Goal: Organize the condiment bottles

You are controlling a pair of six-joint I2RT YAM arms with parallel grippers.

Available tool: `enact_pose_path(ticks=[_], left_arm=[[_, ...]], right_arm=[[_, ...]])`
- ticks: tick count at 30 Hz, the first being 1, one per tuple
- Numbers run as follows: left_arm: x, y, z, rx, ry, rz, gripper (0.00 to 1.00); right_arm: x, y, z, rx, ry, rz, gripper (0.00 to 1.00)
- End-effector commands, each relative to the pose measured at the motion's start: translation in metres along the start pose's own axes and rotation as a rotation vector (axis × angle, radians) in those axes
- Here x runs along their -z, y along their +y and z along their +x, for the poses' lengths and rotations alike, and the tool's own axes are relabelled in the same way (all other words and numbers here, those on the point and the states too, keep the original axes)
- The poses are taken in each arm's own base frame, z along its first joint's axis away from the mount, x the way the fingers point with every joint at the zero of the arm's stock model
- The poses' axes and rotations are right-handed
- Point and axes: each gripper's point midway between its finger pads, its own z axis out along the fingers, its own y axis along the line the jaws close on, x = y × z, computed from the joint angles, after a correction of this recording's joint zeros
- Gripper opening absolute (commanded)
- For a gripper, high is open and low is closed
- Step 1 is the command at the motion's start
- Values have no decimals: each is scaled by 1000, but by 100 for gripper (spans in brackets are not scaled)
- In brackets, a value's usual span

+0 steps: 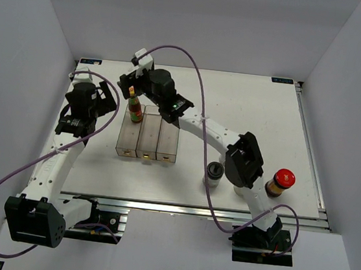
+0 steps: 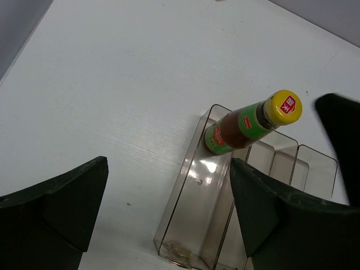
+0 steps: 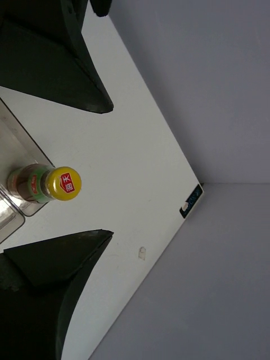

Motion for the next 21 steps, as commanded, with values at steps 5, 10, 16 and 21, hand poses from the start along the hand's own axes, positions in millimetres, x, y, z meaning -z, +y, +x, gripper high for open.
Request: enact_pose_path(ticks=[5,10,16,21], left_arm=[[25,-11,-24,16,-68,72,98],[41,-61,-26,-37,-51,368,98],[74,-151,-16,-222,-53,693,98],[100,-253,34,-481,19,986,98]], right_arm=[[73,-38,-92,11,-59,182,89],[161,-121,-85,-92,60,445,89],[296,-202,-24,-346,207,685,89],[397,-241,7,-413,224,988,89]])
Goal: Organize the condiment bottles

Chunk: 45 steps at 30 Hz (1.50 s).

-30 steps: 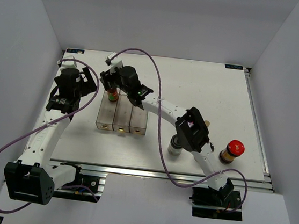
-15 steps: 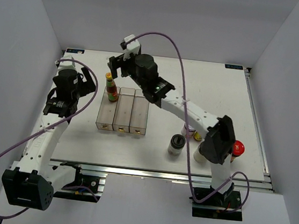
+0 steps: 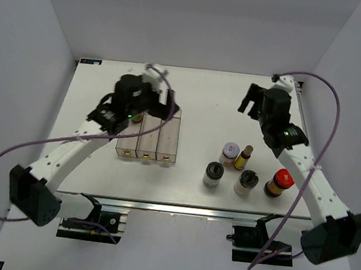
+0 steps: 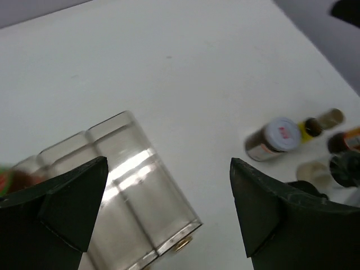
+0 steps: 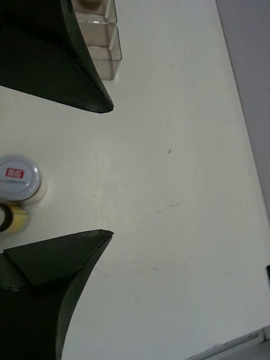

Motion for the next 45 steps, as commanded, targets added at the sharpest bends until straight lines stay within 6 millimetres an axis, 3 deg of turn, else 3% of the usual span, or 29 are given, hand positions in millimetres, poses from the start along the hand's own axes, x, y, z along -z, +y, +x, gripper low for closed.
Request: enact_pose_path(ticks=[1,2,3,4,6,7,8,9,10,11,12,15,16,19,22,28,34,41,45], left_arm=[[-24,-95,-7,-243,-1,313,98],[-30,-114,-1,-291,7,370,98],[-47,-130,18,-321,57,418,98],[-46,-163,18,-379,43,491,98],[-61,-195,41,-417,94,564,98],[-66,-203,44,-429,99,587,98],[-68,-213,36,-435,86,608,98],[-78,-219,48,-436,116,624,98],[-81,-228,53,-443,127,642,98],[-83,-236,48,-449,116,650,98],[-92,-245,65,-466,147,656,98],[-102,-263,69,-487,145,662,98],[-109,-271,81,-496,164,670,98],[-118,-282,76,-478,127,667,98],[-127,-288,77,-467,104,665,98],[-149,-302,100,-504,132,656,98],[-167,-305,112,-523,128,603,97],[-168,-308,125,-526,137,618,78],[-166,-314,126,-526,117,642,55]], right_arm=[[25,-45,22,-123,34,150,89],[34,-68,20,-153,19,208,89],[37,-81,24,-167,20,242,89],[39,-105,32,-190,26,300,89],[40,-127,46,-228,68,344,89],[41,-150,54,-262,90,403,89],[43,-160,63,-280,121,428,89],[43,-163,70,-292,139,430,89],[48,-181,72,-320,133,482,89],[48,-187,80,-326,140,497,89],[51,-193,80,-338,133,506,89],[51,-197,87,-356,135,493,89],[52,-200,87,-363,132,494,89],[51,-200,90,-364,137,472,89],[51,-199,90,-362,137,460,89],[54,-200,87,-372,112,454,89],[55,-199,85,-374,103,438,89],[53,-196,84,-375,96,419,89],[53,-197,86,-371,97,419,89]])
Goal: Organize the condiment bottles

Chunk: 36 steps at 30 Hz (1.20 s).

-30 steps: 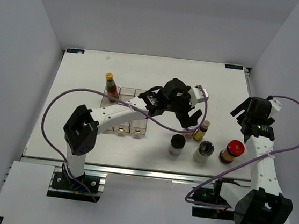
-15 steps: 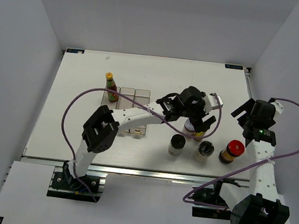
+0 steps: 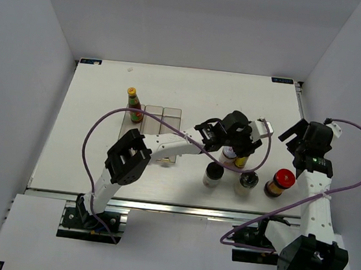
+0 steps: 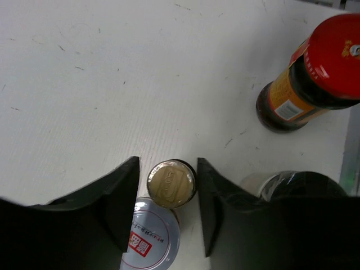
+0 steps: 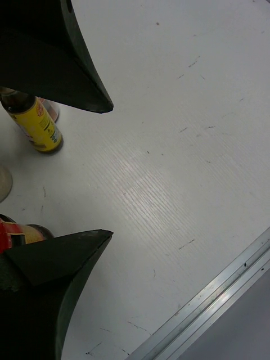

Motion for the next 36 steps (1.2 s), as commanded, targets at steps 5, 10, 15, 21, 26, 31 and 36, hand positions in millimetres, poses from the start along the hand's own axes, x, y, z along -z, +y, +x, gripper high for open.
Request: enact_pose_path(ticks=[5,10,15,21,26,31,36], left_arm=[[7,-11,-31,-34,-89,33,39],[13,-17,-39,-43,-110,66,21],[16,-15,-48,-48,-133,50,0],[24,-1,-77,-58,-202,-21,0],[39,25,-117,-66,-273,-142,0],[63,55,-145,-21,-355,-190,0],[90,97,-157,53,-393,-266,0]], right_arm=[[1,1,-7,7,-39,-12,89],[2,1,-8,7,-45,-14,89],[3,1,-9,9,-51,-16,89],[7,2,-12,5,-68,-26,89],[9,3,-14,7,-83,-36,89],[10,3,-15,9,-91,-38,89],[9,7,-15,9,-86,-62,89]])
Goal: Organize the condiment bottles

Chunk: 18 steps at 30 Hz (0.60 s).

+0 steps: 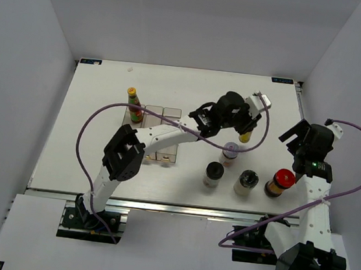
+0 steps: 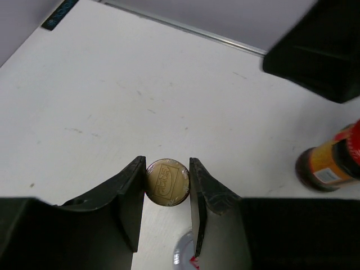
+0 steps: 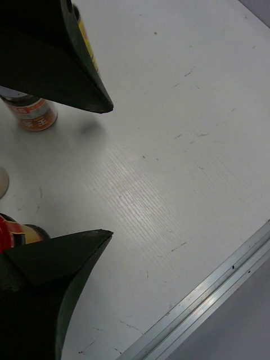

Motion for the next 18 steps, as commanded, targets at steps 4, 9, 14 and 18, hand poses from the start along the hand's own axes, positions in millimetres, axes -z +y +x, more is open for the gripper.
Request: enact_pose_path(ticks=[4,9,14,18], left_arm=[[87,100,-104,68,-205,-302,0],[161,141,-112,104,-234,-440,0],[218,159,-107,128,-231,-597,0],[267,179,-79,226,-151,-808,0]], right_arm=[[3,10,-13,-5,-40,-49,89],[-2,14,-7,-1,-22,-72,89],[-5,17,-3,4,2,-91,89],[-7,19,2,0,20,-101,89]])
